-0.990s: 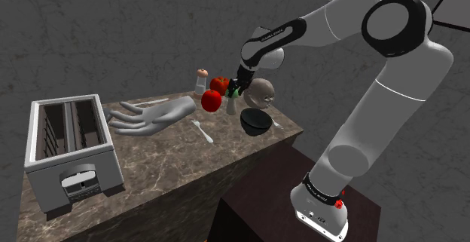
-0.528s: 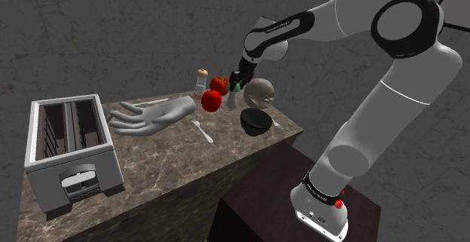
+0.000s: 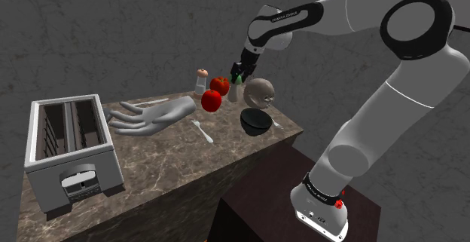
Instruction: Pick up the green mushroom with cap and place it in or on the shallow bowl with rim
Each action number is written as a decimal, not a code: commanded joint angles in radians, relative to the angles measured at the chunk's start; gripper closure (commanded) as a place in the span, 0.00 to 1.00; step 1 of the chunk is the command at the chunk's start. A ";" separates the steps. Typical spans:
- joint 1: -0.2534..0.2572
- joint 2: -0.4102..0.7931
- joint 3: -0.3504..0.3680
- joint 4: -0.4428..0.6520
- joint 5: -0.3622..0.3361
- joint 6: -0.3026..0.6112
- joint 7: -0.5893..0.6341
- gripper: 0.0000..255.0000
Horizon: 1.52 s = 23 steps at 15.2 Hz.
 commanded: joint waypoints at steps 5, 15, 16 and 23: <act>-0.016 -0.090 -0.010 -0.031 -0.025 -0.059 -0.005 1.00; -0.125 -0.449 -0.082 -0.246 -0.131 -0.205 -0.099 1.00; -0.125 -0.446 -0.083 -0.257 -0.131 -0.191 -0.101 1.00; -0.124 -0.415 -0.097 -0.331 -0.129 -0.088 -0.115 1.00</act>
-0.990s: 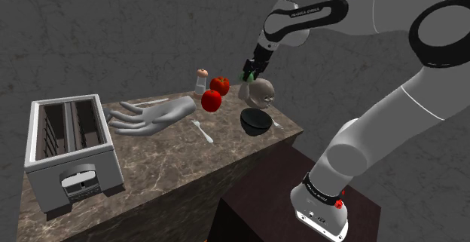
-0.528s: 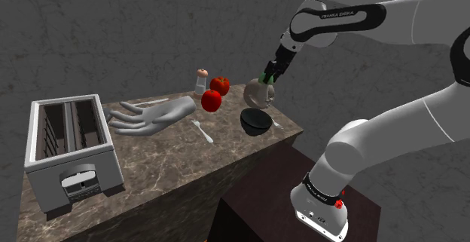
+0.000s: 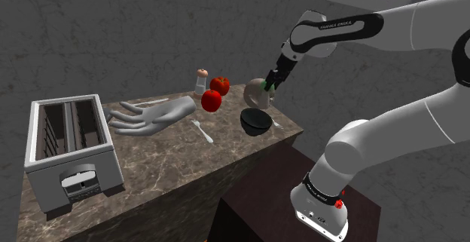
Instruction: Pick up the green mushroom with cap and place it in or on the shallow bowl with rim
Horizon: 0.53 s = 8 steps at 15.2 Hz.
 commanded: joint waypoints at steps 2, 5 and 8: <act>0.002 0.018 -0.006 -0.029 0.002 0.047 -0.007 1.00; 0.004 0.037 -0.013 -0.056 0.005 0.094 -0.014 1.00; 0.008 0.060 -0.021 -0.081 0.009 0.141 -0.023 1.00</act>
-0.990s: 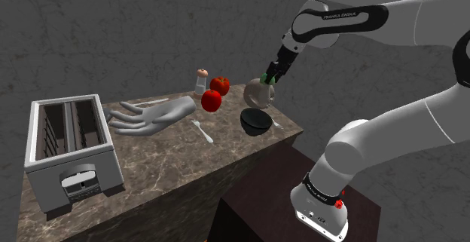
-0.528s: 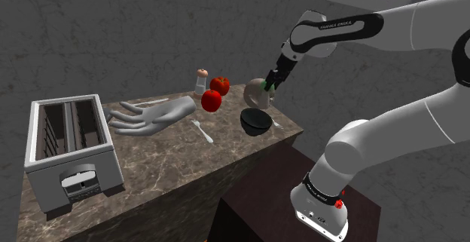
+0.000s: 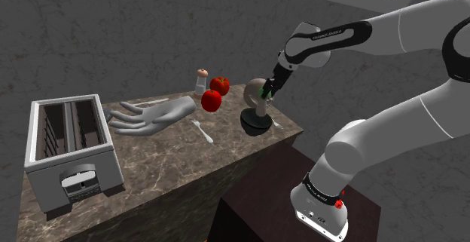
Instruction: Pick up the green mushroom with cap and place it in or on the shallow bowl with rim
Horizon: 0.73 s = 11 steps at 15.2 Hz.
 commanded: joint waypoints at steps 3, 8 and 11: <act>0.005 0.031 -0.010 -0.037 0.007 0.068 -0.012 1.00; 0.008 0.046 -0.015 -0.049 0.011 0.096 -0.019 1.00; 0.008 0.046 -0.015 -0.049 0.011 0.096 -0.019 1.00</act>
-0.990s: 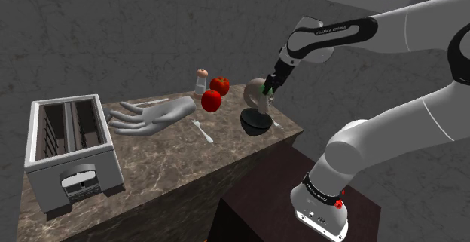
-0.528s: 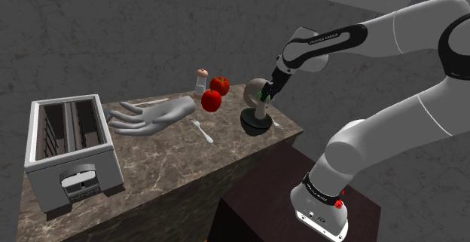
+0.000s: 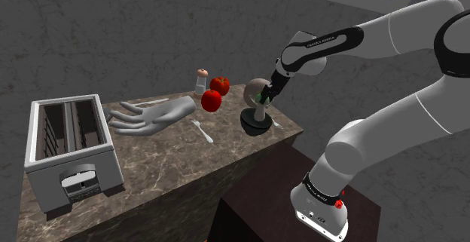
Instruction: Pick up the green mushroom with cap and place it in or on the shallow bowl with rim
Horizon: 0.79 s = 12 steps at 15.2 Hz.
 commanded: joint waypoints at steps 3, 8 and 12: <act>0.000 0.000 0.000 0.000 0.000 0.001 0.000 0.00; -0.008 -0.028 0.005 0.014 -0.009 -0.042 0.006 0.00; -0.024 -0.096 0.018 0.061 -0.025 -0.156 0.019 0.00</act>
